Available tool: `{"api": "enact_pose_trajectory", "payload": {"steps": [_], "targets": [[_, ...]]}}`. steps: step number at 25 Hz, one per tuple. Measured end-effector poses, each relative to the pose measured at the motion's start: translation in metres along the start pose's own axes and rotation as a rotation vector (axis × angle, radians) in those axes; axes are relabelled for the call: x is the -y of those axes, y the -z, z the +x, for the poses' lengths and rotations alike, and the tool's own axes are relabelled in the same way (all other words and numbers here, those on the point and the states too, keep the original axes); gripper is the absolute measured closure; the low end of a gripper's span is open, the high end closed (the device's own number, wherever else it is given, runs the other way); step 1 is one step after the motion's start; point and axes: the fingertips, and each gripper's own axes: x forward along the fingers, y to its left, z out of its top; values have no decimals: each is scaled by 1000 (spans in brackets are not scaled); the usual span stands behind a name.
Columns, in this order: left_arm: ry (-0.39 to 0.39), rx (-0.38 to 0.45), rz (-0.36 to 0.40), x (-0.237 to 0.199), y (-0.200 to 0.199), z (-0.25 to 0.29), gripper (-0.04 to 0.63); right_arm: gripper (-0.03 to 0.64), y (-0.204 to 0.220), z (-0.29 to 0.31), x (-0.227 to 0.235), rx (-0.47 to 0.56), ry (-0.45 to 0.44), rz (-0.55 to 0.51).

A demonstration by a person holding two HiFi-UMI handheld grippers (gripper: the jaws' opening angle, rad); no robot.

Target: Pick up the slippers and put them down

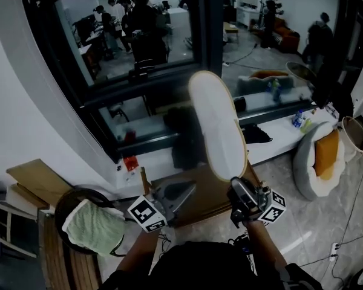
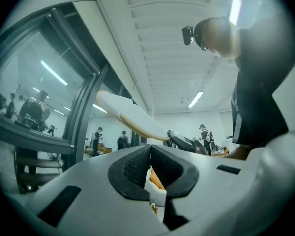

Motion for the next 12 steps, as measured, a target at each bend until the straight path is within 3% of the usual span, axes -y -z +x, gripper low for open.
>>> {"api": "enact_pose_trajectory", "payload": {"steps": [12], "targets": [[28,33,72,-2,-28,-7,583,572,-6,15,-19,58,-78,-51]]}}
